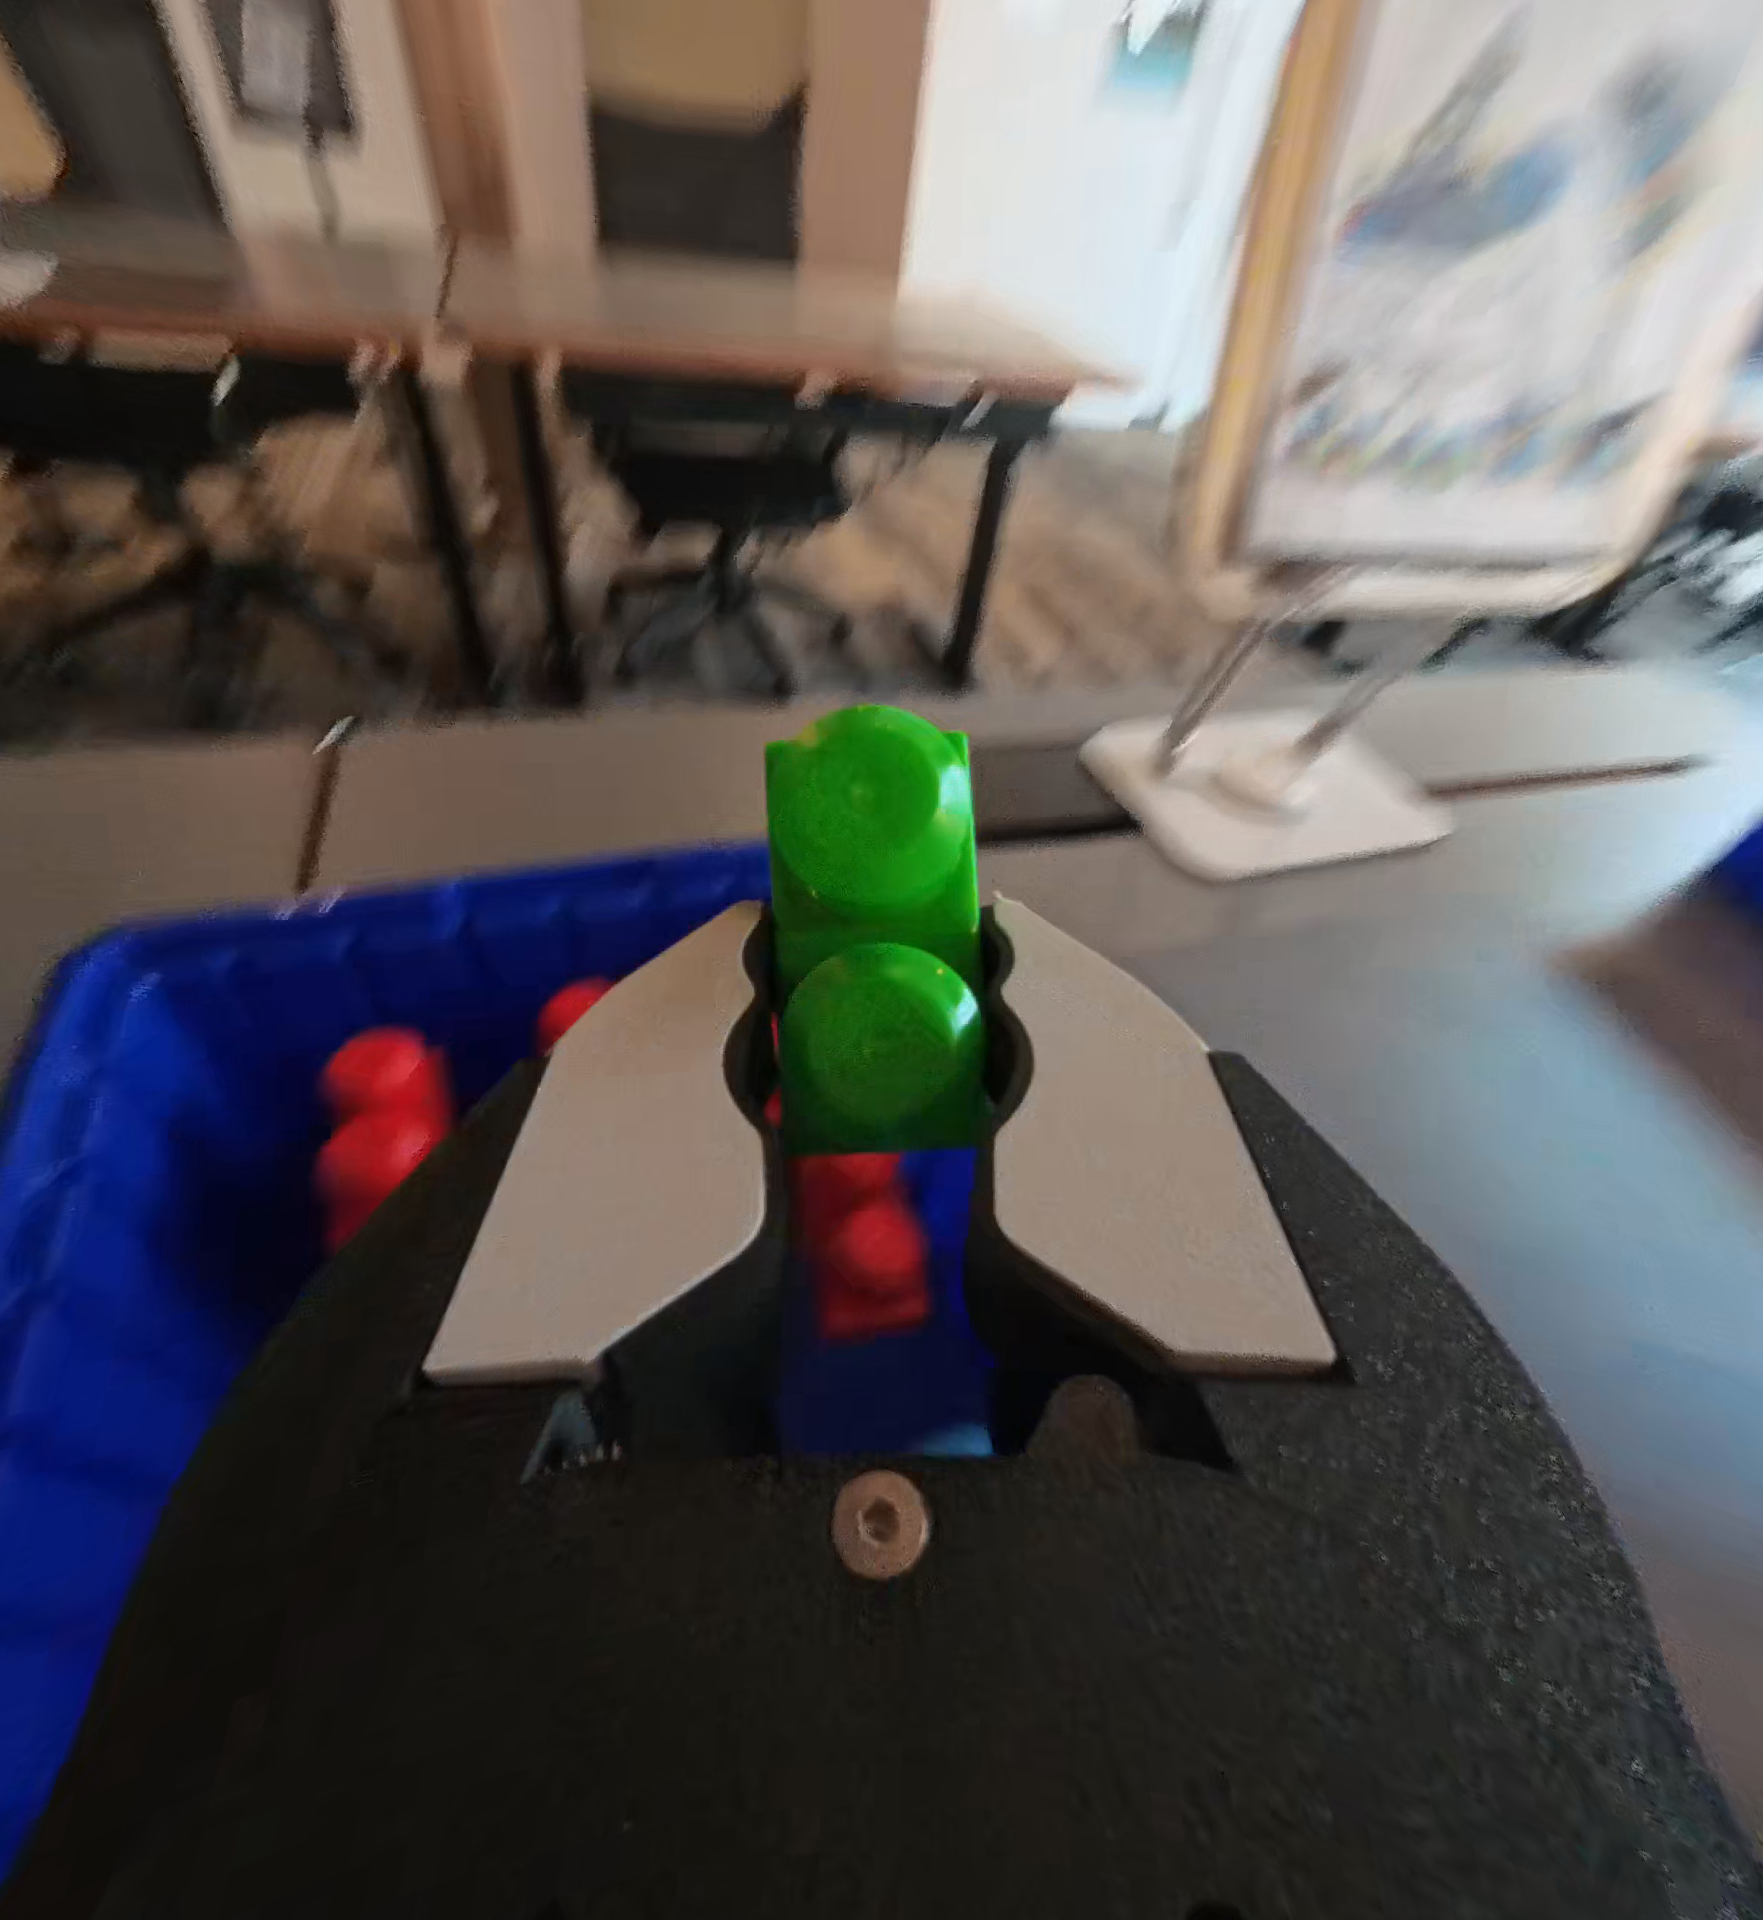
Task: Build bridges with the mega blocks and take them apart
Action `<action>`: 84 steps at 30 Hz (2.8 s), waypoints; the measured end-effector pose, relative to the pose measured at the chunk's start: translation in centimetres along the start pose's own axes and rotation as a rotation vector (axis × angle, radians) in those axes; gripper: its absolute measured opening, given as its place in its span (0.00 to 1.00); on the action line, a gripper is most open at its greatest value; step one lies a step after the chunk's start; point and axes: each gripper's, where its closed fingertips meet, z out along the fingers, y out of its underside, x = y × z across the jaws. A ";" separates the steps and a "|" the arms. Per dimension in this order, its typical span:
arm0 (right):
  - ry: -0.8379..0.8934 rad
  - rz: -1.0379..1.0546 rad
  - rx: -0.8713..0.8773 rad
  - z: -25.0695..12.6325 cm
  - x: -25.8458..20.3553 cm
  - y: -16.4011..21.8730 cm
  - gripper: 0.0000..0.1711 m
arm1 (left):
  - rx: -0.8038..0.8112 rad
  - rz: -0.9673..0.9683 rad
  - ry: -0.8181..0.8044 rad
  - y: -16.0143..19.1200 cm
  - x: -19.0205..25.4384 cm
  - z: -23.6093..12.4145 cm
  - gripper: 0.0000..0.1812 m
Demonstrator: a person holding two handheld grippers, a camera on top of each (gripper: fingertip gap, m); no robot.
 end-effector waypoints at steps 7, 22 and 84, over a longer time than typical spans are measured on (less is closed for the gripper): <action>-0.081 0.028 0.011 1.5 -1.8 0.4 0.34 | 0.316 0.112 0.459 -7.2 15.2 -2.7 0.20; -0.254 0.110 0.108 3.3 -5.1 -0.5 0.38 | 0.522 0.077 1.121 -9.9 38.4 -4.9 0.20; 0.479 -0.142 -0.015 -13.1 5.8 -4.2 0.21 | 0.632 0.113 0.824 -11.8 30.6 -4.7 0.20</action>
